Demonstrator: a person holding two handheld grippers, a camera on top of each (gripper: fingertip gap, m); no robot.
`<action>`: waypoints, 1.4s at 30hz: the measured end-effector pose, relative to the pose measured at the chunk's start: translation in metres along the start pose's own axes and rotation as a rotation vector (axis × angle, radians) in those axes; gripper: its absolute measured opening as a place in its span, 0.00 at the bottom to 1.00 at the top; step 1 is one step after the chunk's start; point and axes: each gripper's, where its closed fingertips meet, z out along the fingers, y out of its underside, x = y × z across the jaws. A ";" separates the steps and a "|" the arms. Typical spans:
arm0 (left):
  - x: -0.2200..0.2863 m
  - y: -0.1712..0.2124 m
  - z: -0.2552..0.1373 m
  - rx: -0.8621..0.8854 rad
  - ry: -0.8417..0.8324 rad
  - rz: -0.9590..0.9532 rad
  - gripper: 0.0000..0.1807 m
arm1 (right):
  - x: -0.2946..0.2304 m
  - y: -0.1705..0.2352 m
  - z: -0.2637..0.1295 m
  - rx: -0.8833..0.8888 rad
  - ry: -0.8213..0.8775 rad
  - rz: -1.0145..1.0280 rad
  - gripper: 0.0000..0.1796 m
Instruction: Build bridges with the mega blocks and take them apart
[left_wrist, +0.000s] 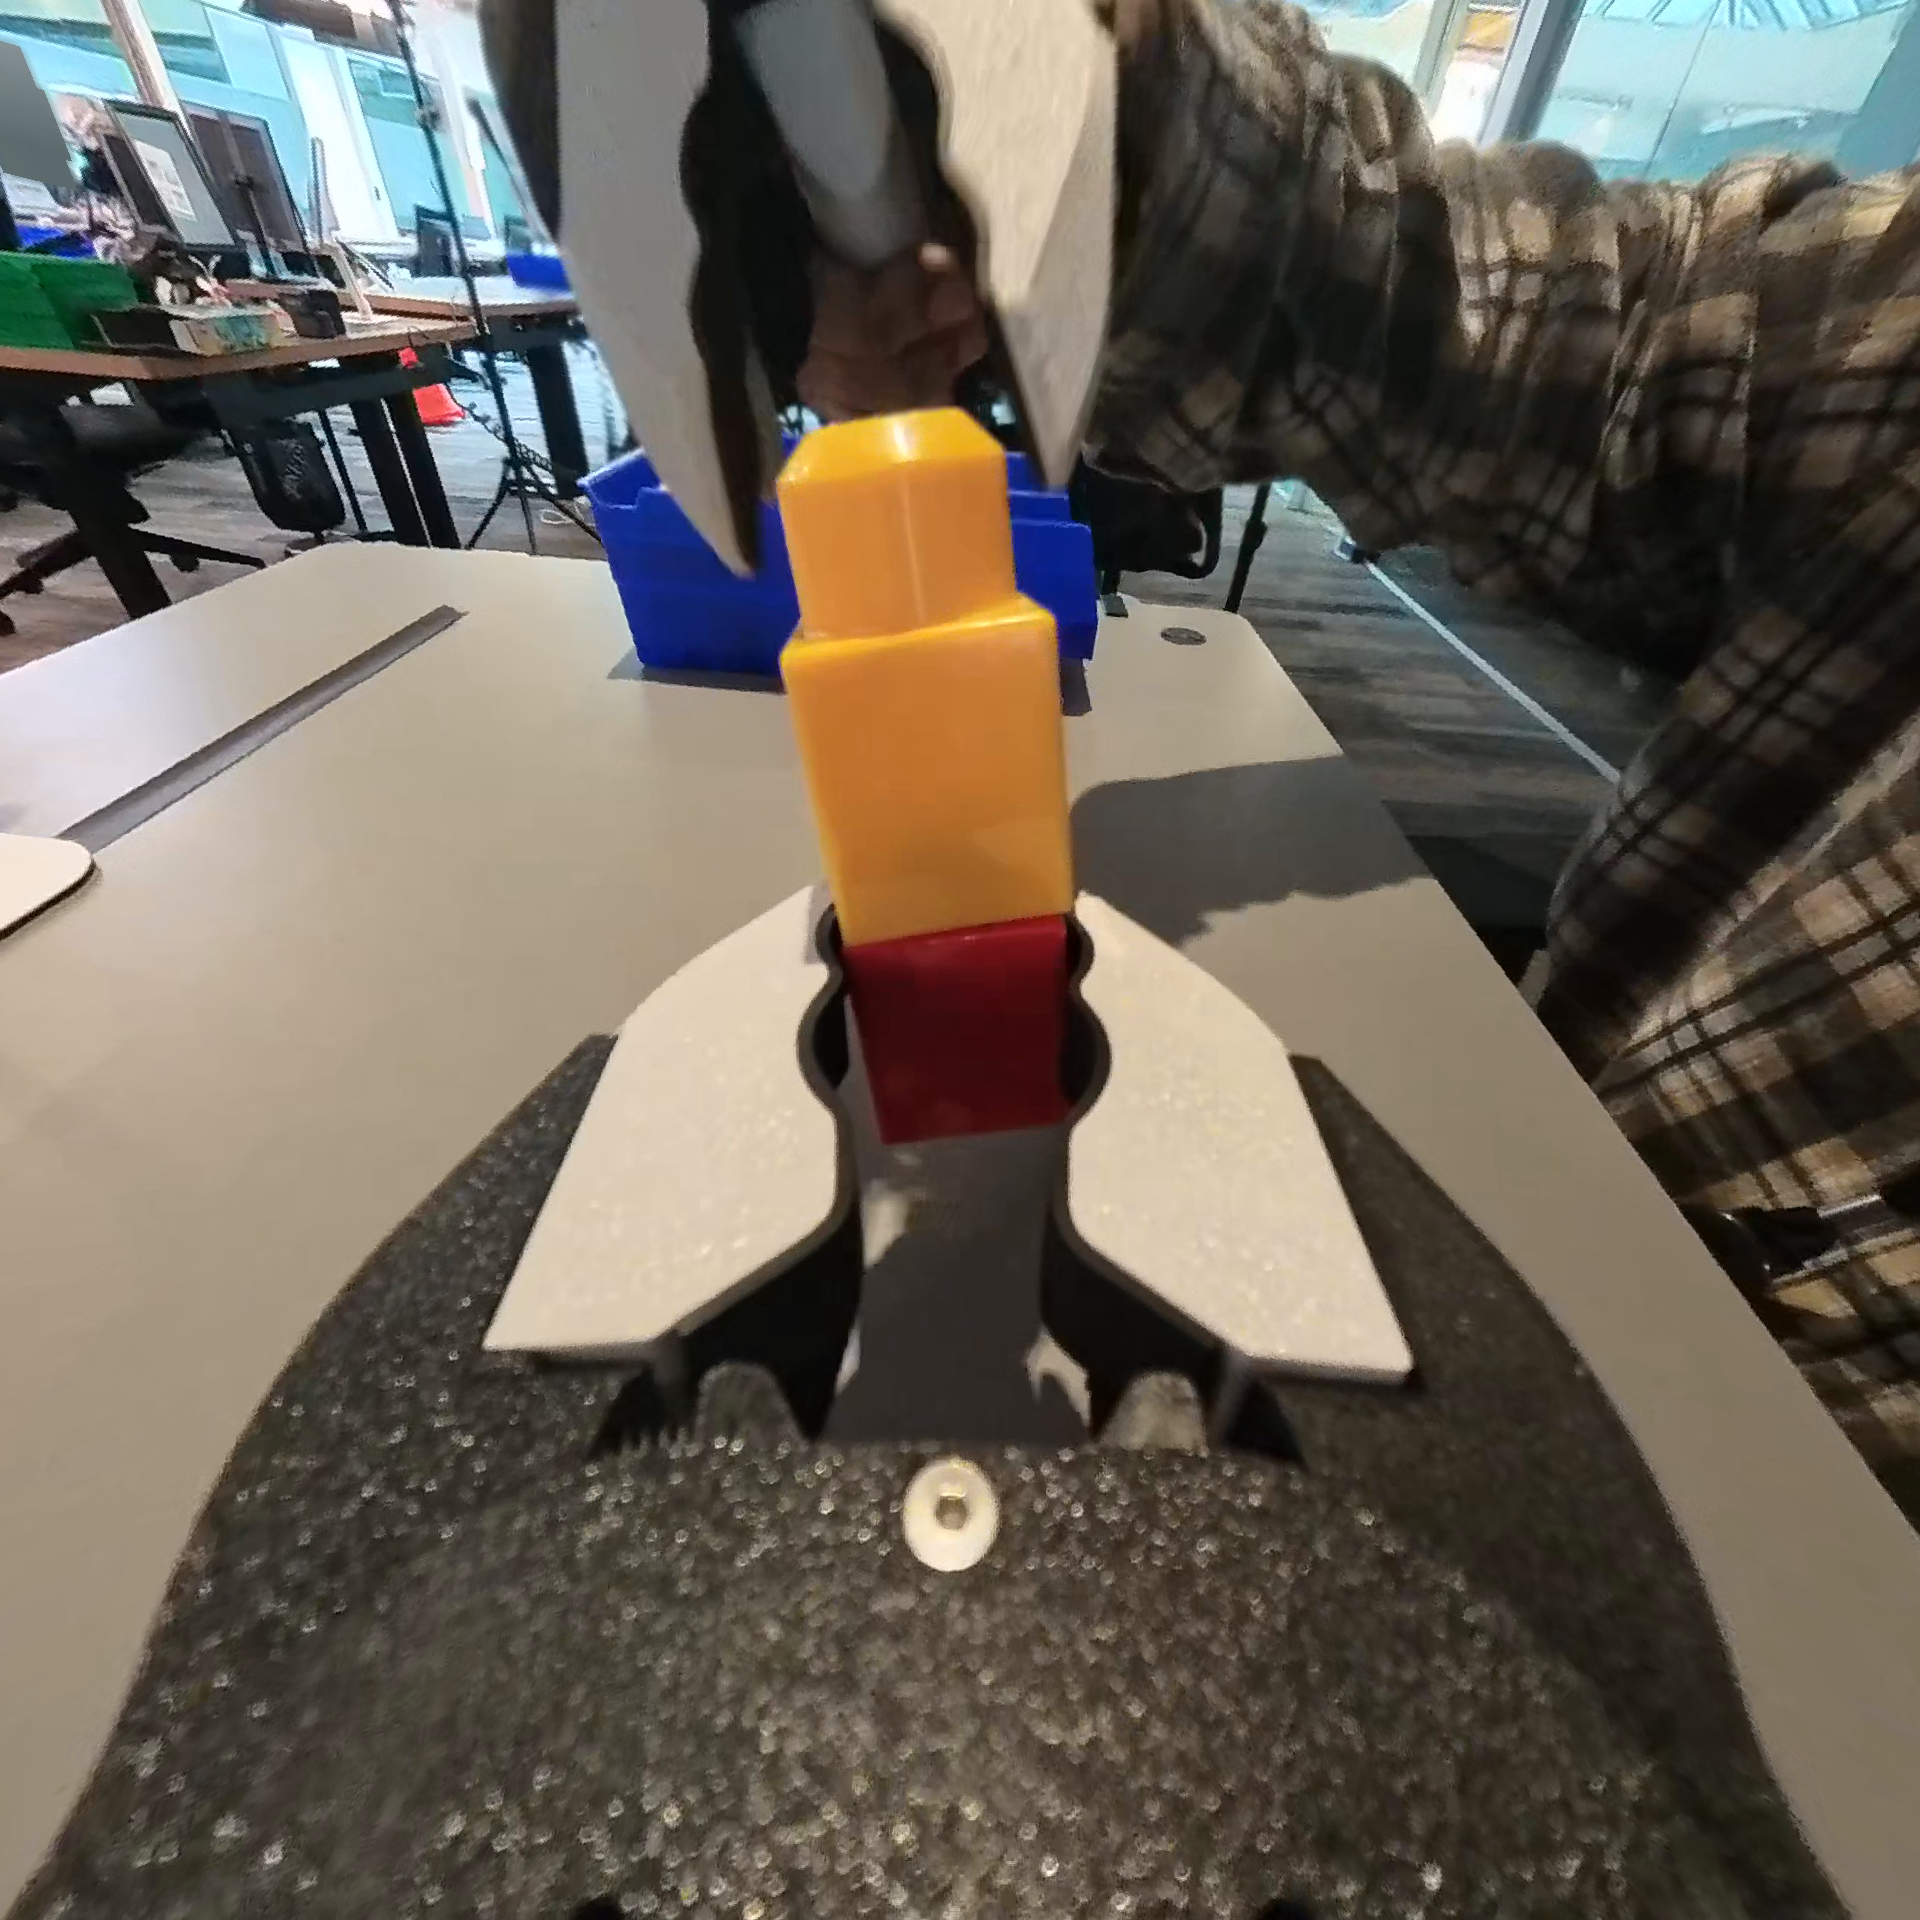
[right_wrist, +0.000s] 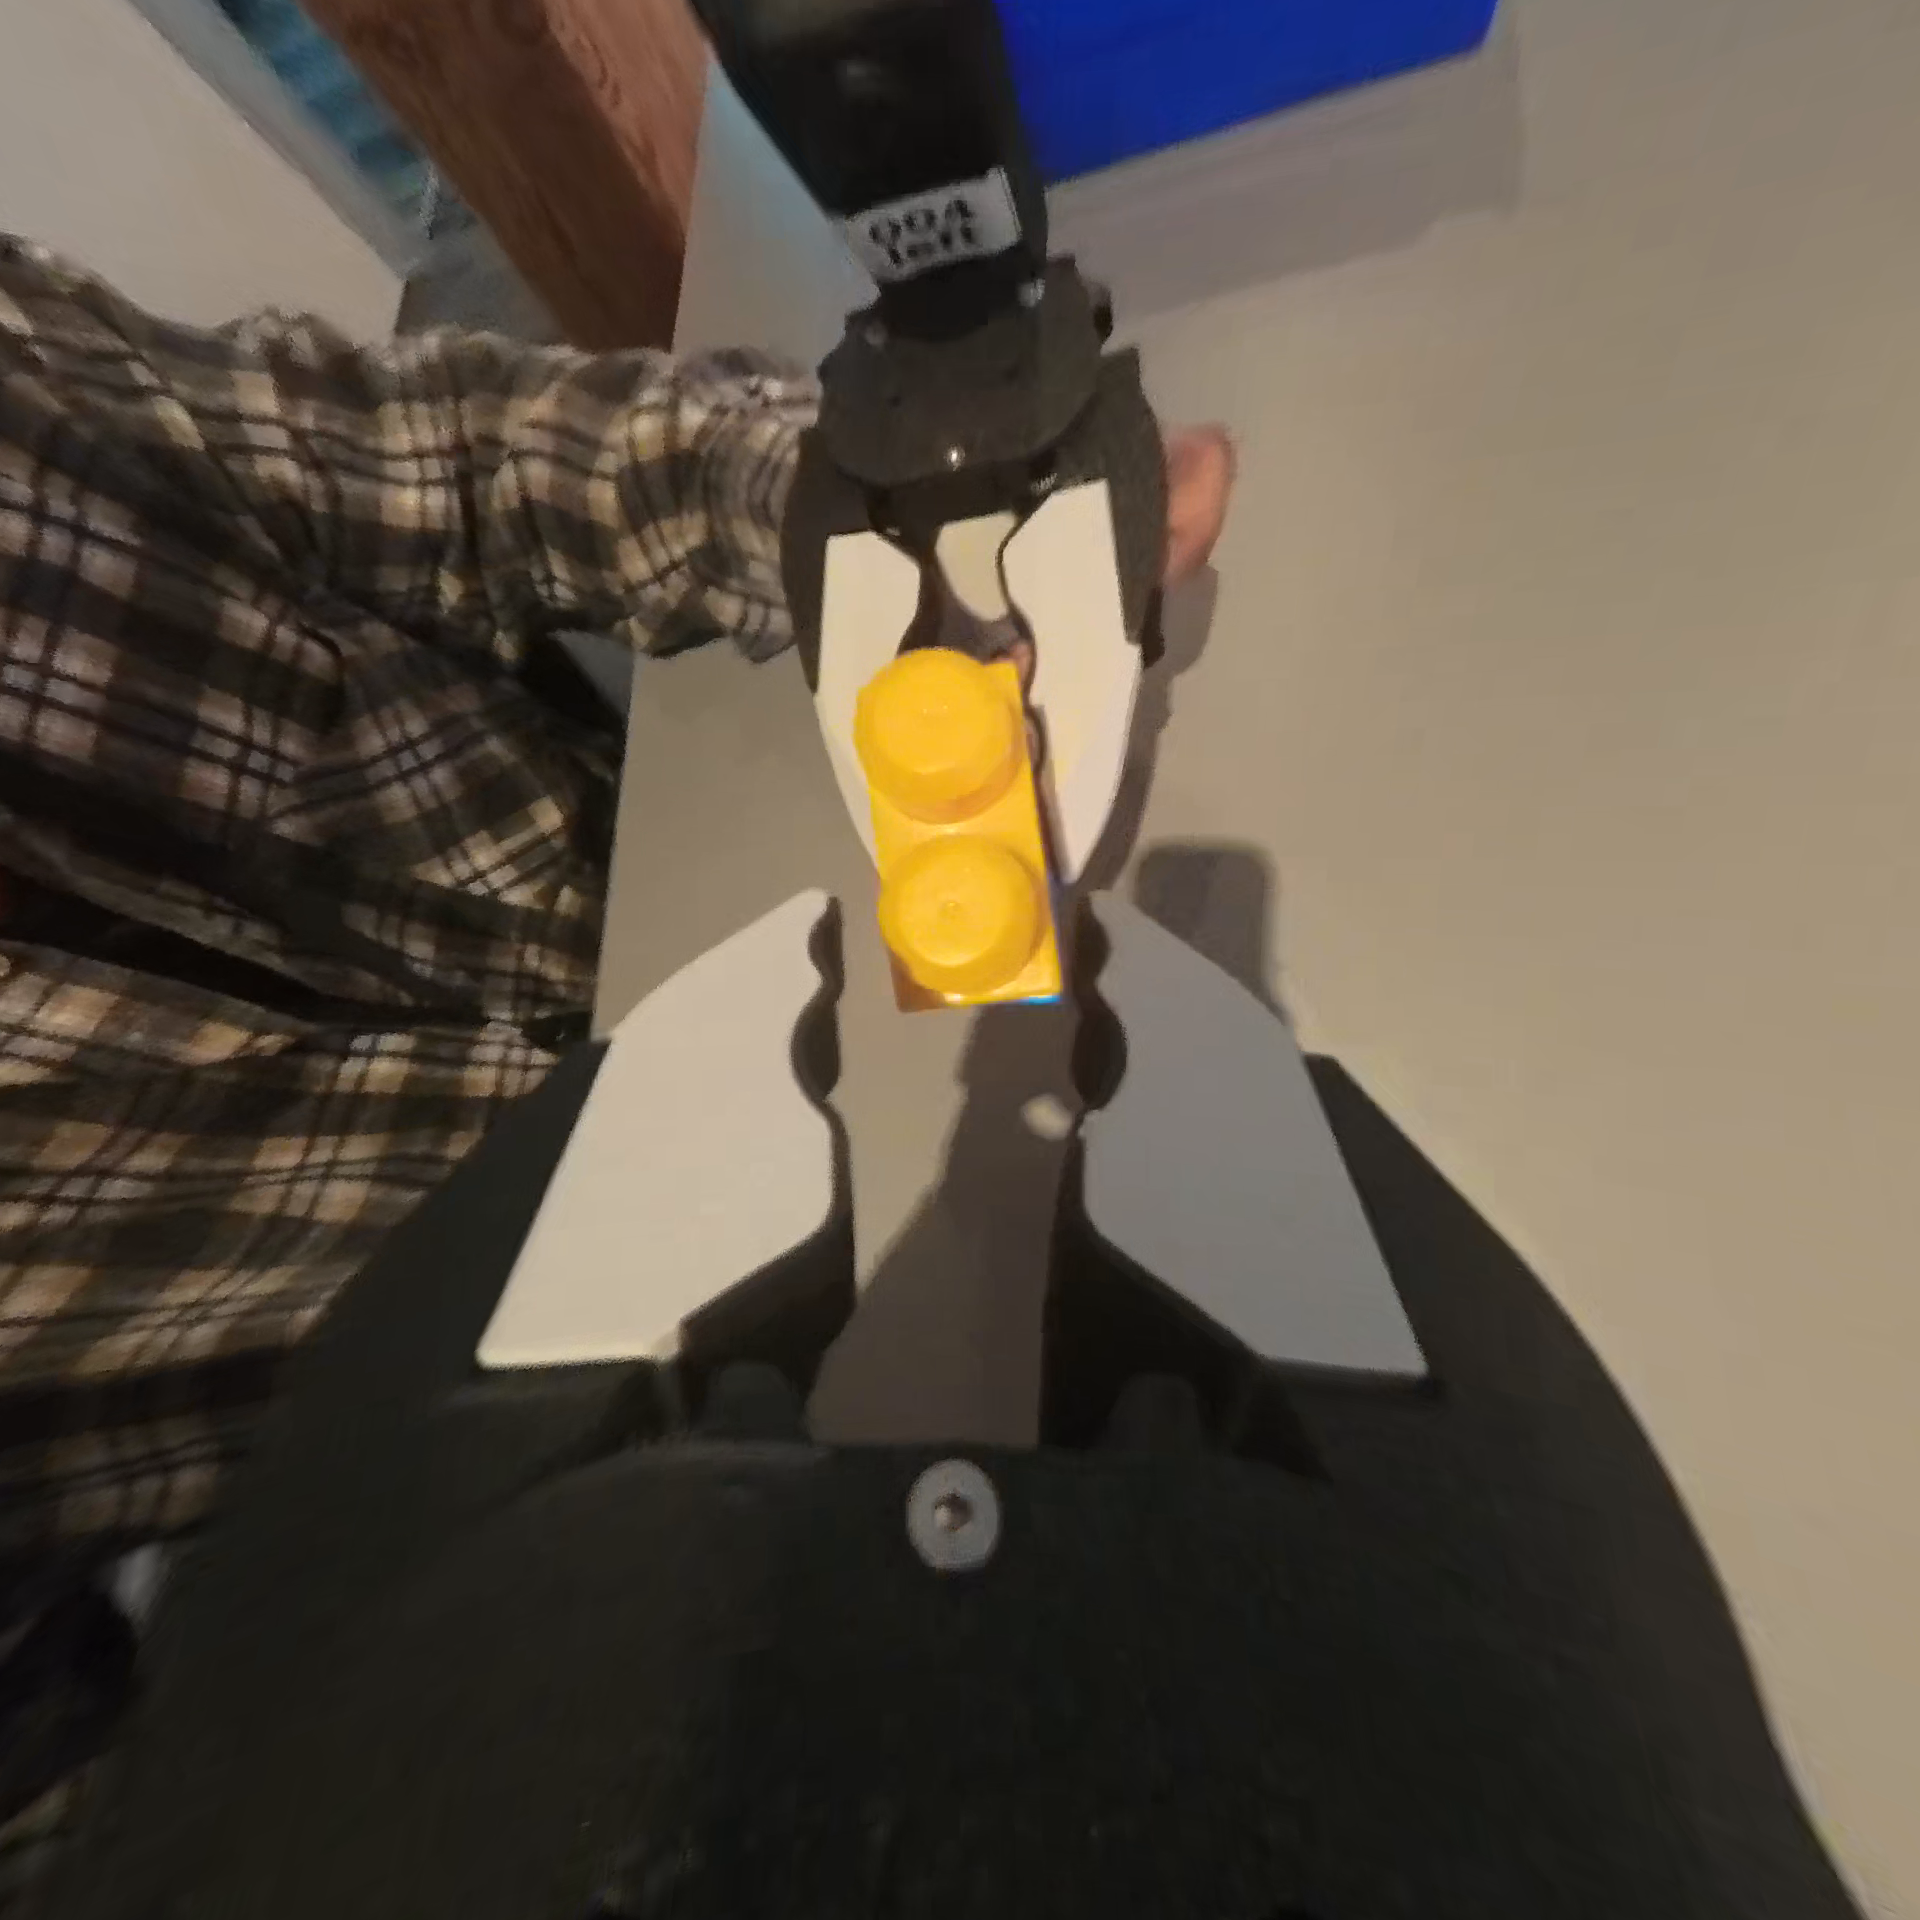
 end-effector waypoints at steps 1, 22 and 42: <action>0.001 -0.002 0.000 0.013 0.000 0.001 0.21 | -0.002 0.003 0.005 -0.035 -0.036 0.024 0.21; 0.002 0.000 0.012 0.003 0.021 -0.122 0.36 | -0.004 -0.007 -0.005 0.026 -0.021 0.129 0.18; 0.007 -0.006 0.010 0.029 0.003 -0.129 0.23 | -0.013 -0.011 0.000 -0.120 0.101 0.059 0.18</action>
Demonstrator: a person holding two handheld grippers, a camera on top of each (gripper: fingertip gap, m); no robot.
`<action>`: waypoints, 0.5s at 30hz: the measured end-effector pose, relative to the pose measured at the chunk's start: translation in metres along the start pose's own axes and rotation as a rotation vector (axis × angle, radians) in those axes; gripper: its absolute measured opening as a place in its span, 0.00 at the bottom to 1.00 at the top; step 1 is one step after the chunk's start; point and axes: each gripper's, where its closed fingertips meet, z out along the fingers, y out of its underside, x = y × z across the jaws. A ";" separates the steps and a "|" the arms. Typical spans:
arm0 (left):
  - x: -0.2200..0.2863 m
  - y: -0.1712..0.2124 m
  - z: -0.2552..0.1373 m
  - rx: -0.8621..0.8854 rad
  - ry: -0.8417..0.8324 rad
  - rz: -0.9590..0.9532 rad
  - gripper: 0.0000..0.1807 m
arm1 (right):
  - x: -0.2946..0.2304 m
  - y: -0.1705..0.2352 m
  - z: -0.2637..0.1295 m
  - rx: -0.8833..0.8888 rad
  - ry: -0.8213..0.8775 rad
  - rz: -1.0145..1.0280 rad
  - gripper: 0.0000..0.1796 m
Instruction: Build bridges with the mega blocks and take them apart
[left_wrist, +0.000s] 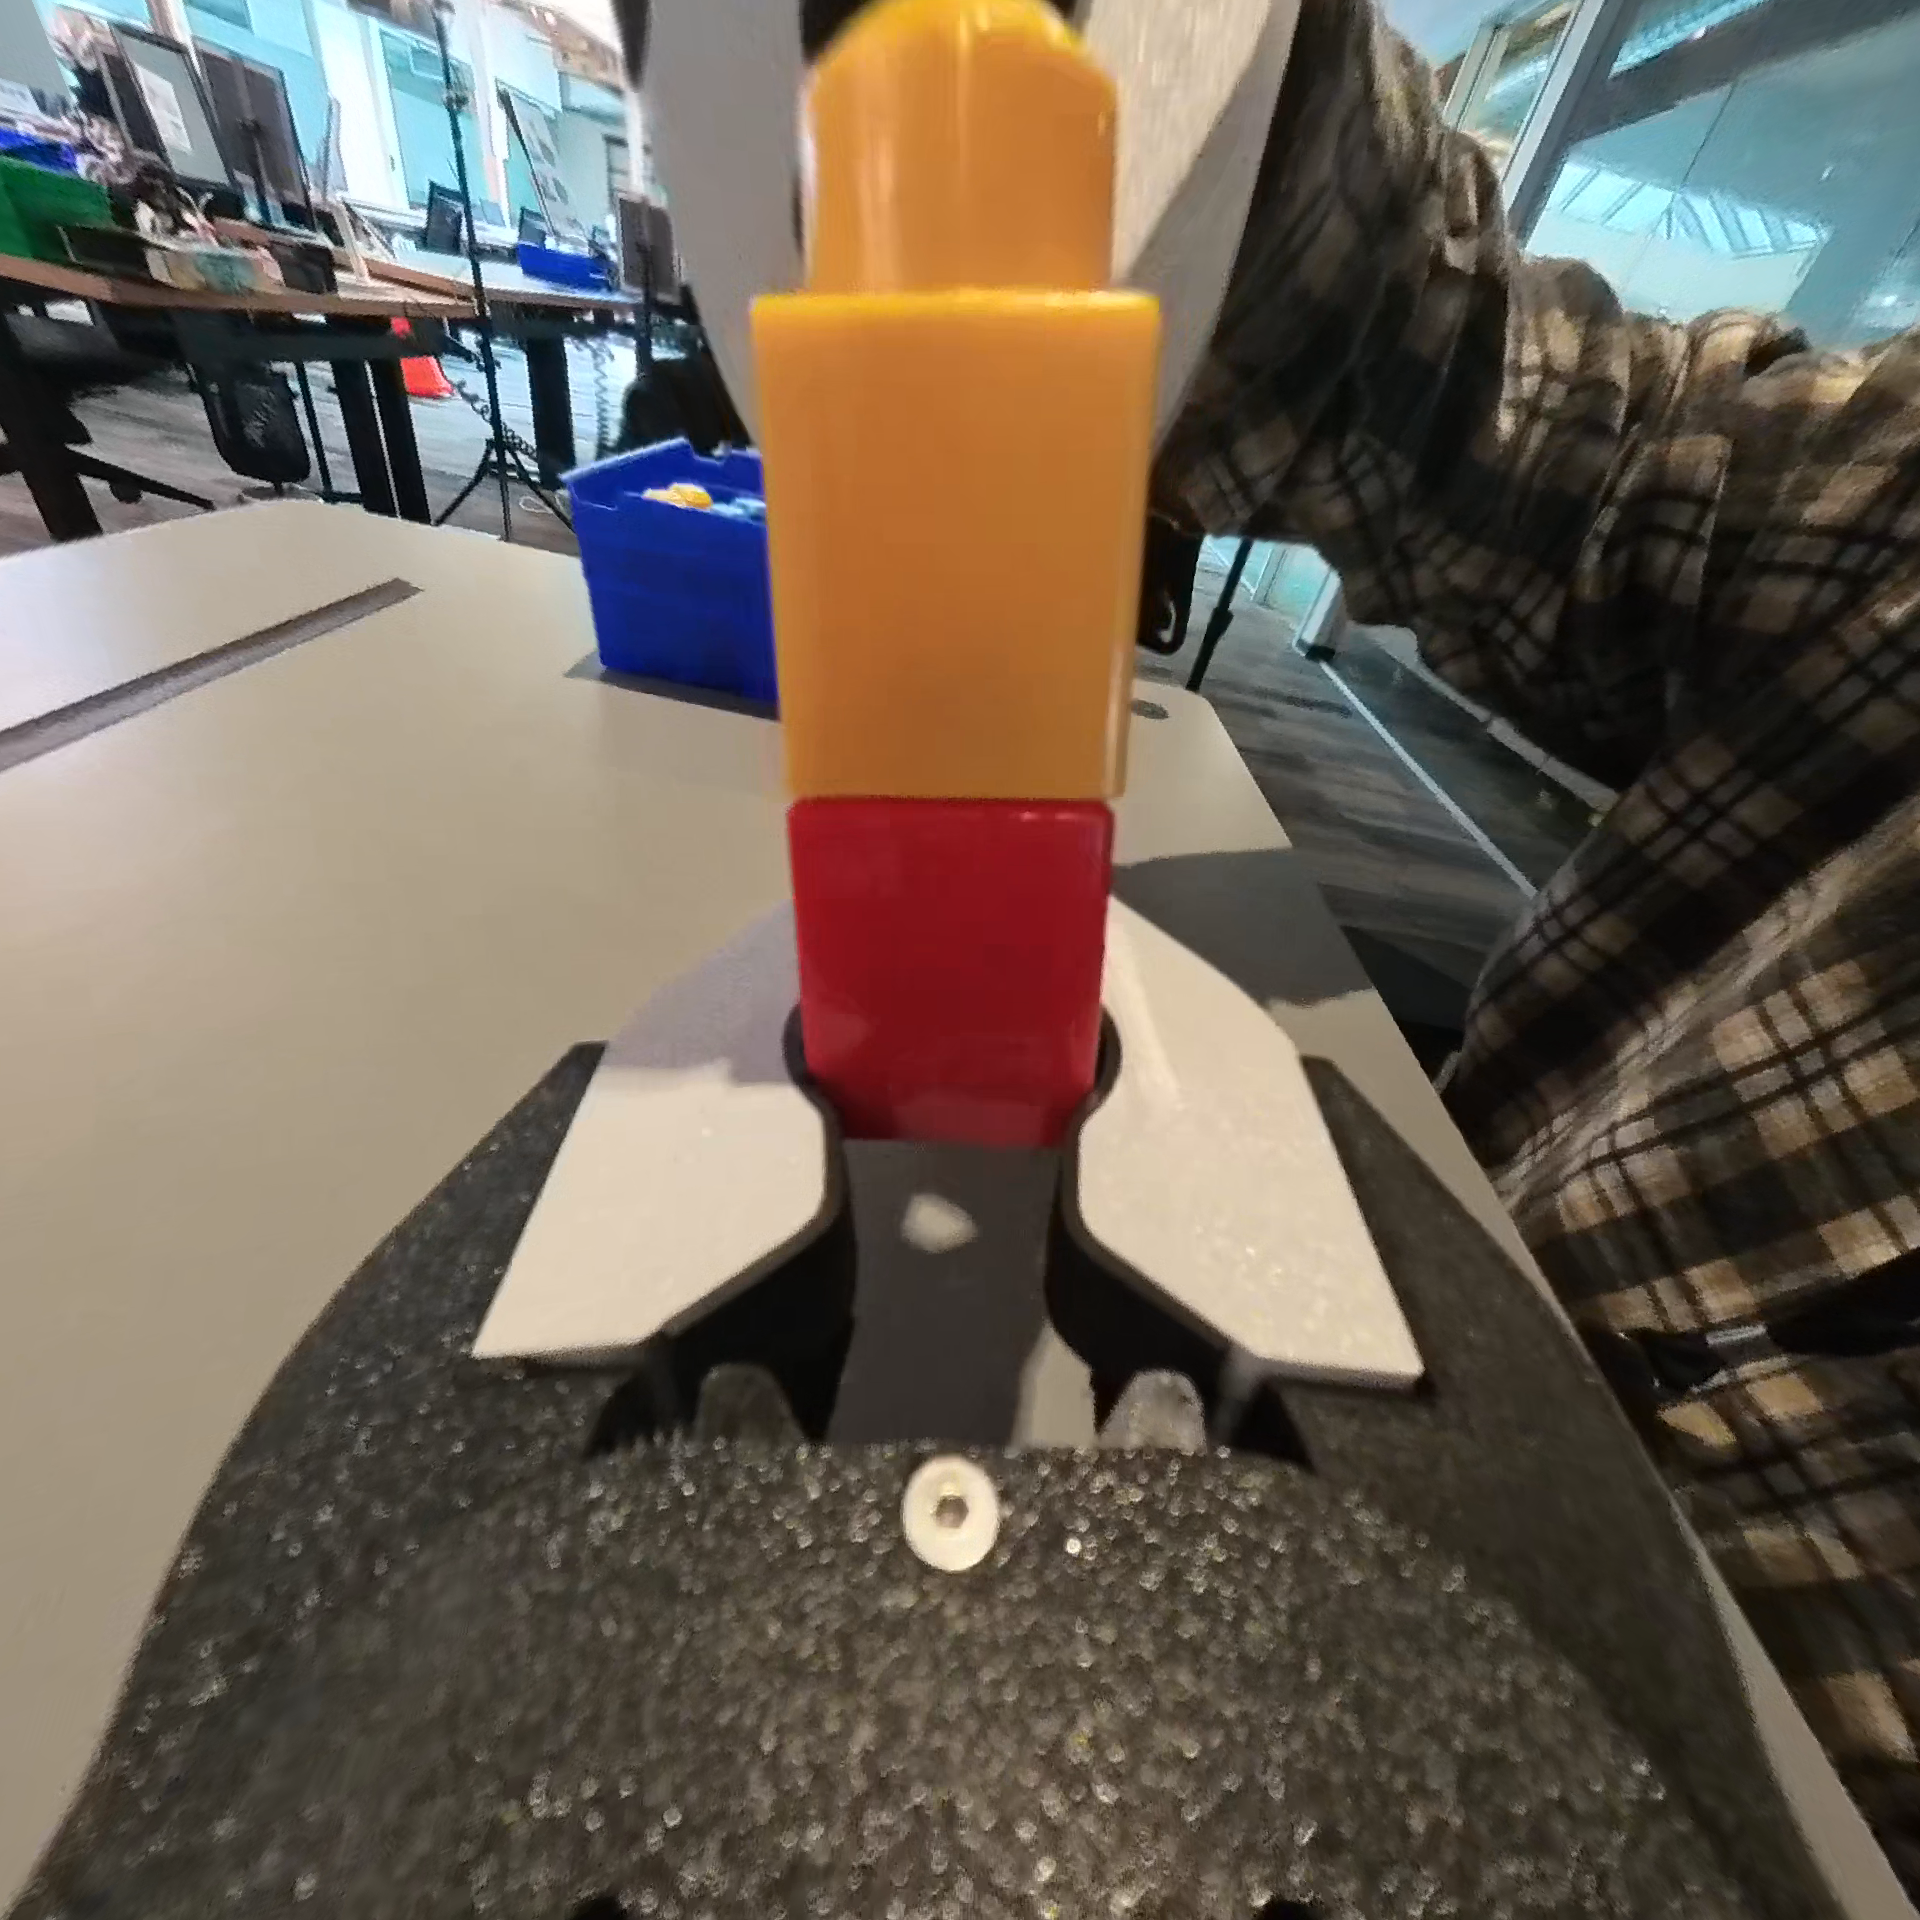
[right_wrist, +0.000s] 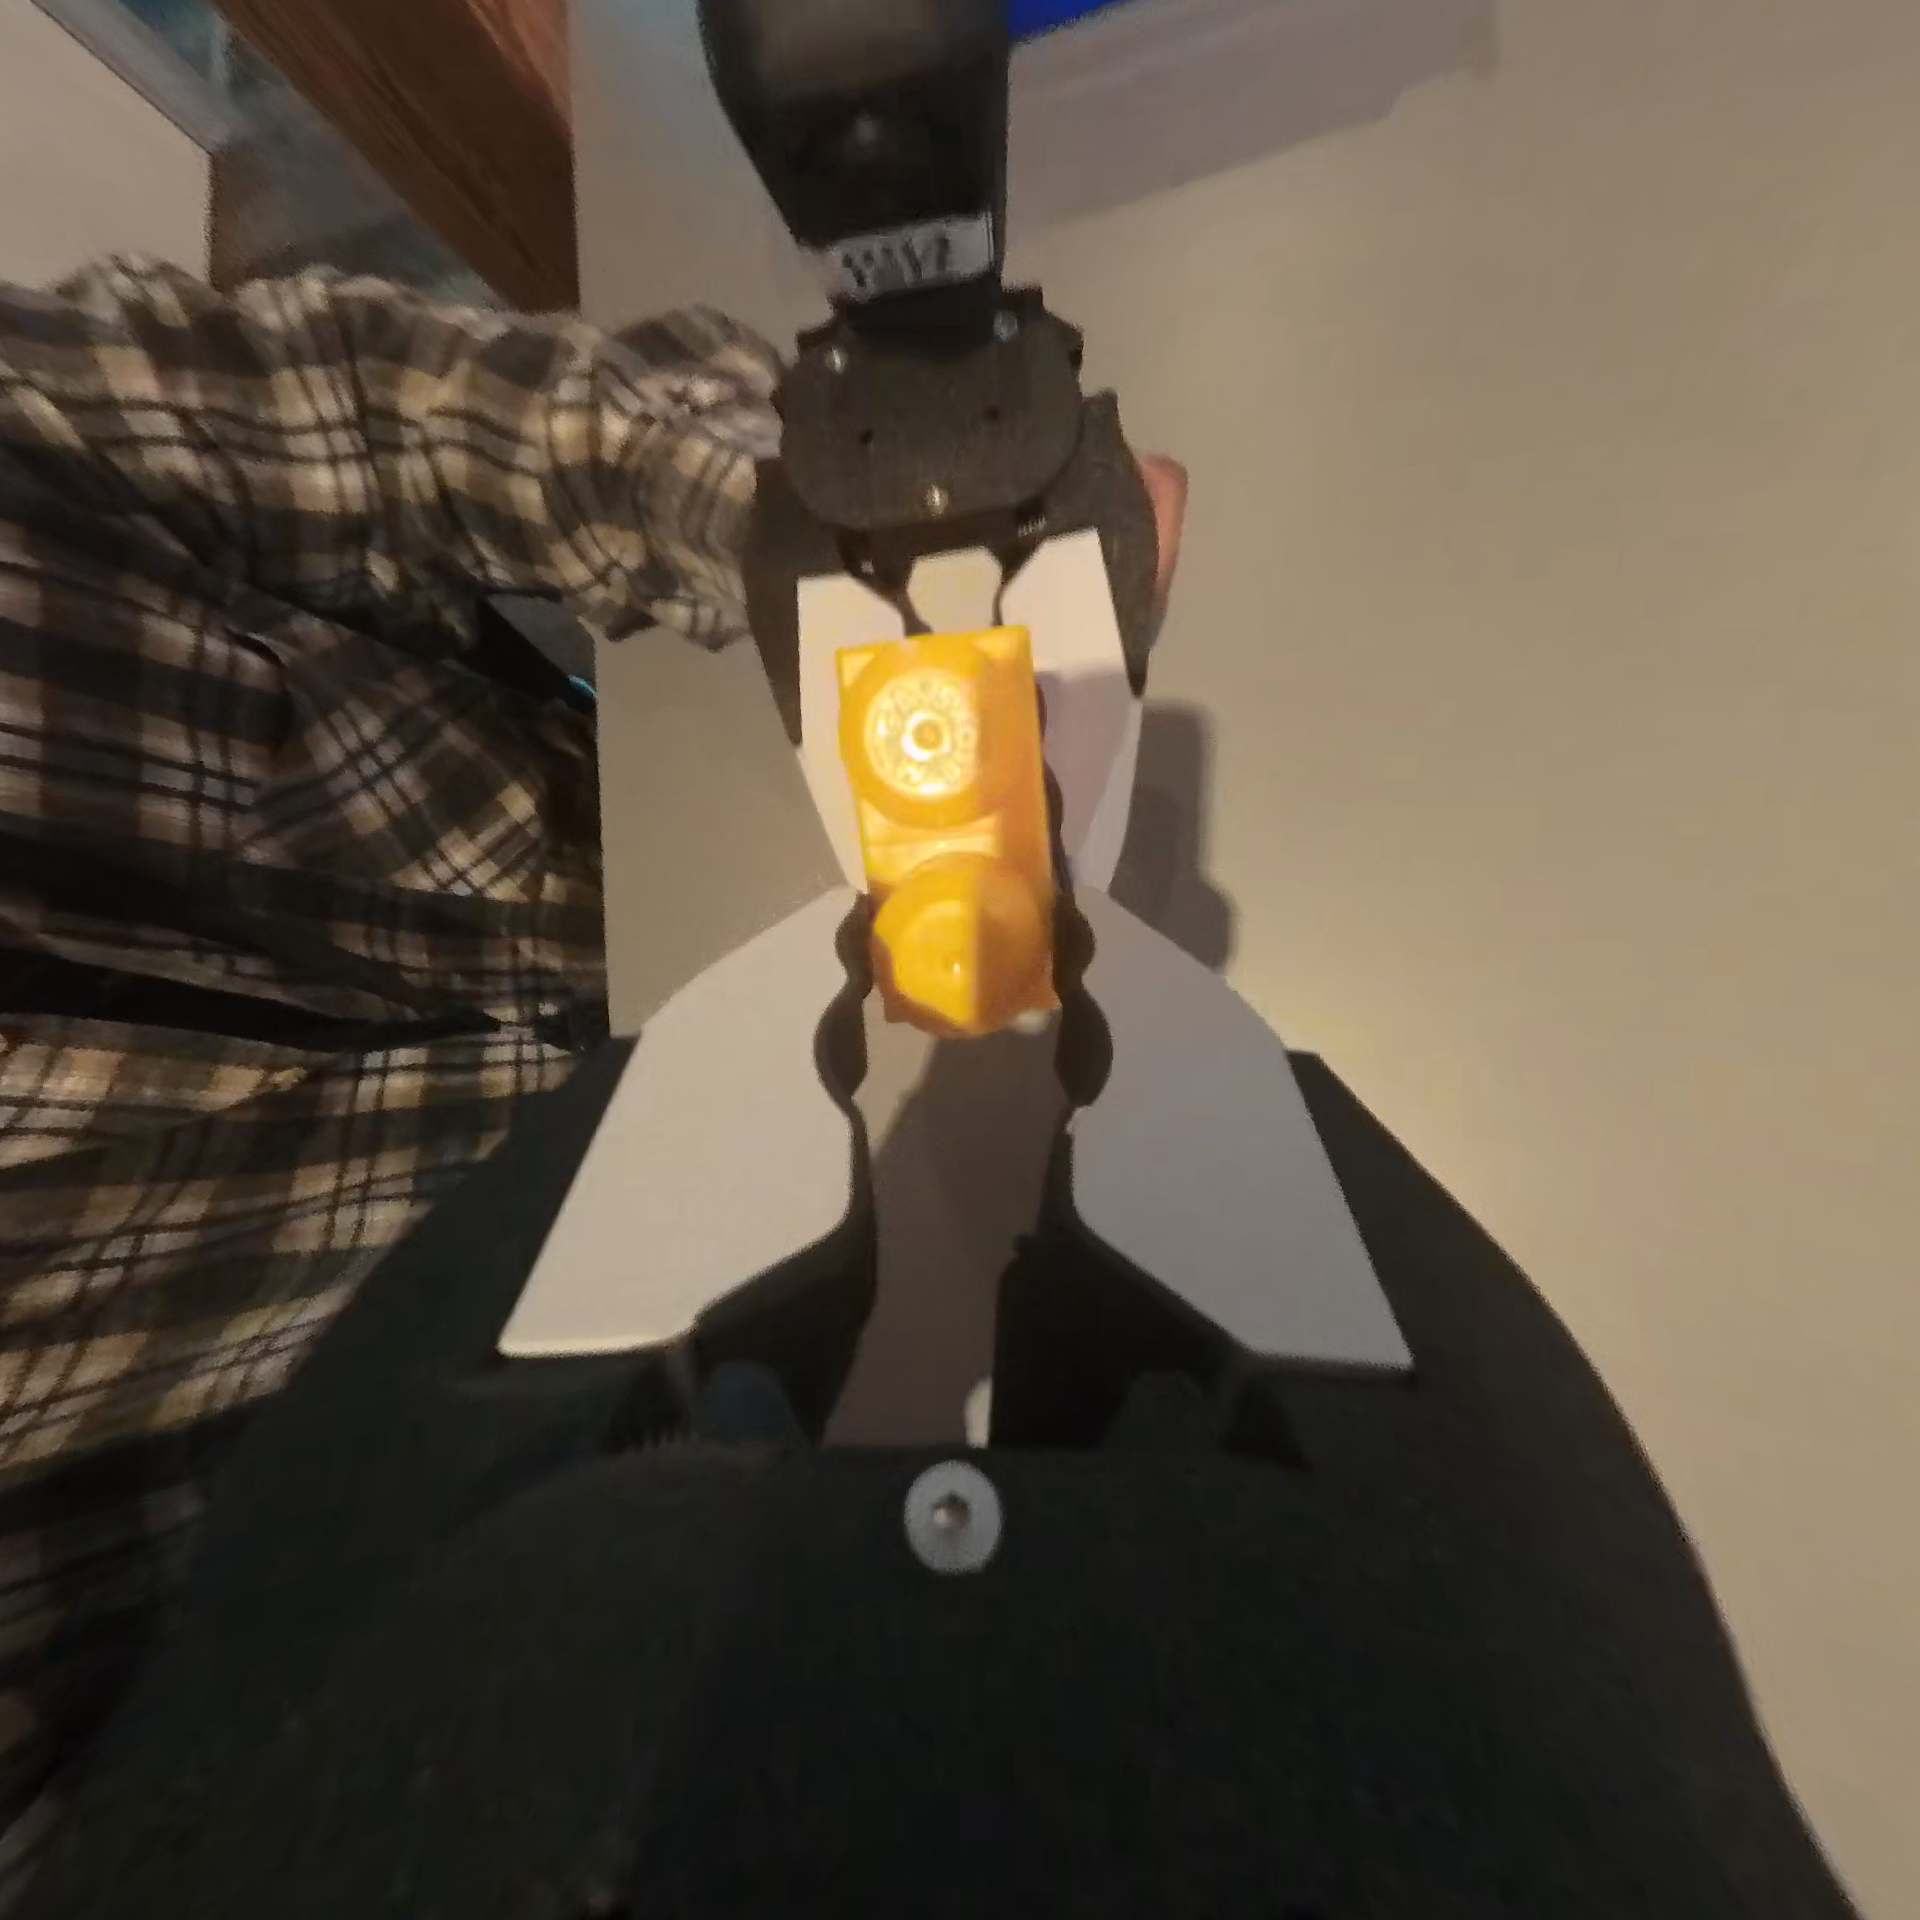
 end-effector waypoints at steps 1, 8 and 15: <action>-0.002 0.001 -0.002 -0.017 -0.012 0.011 0.23 | 0.001 0.001 0.002 -0.008 0.016 -0.002 0.18; -0.006 0.003 -0.006 -0.051 -0.038 0.046 0.23 | 0.001 -0.004 0.003 -0.004 0.044 -0.017 0.18; -0.002 -0.002 -0.005 -0.056 -0.019 0.072 0.25 | -0.004 -0.005 -0.002 -0.033 0.030 -0.014 0.18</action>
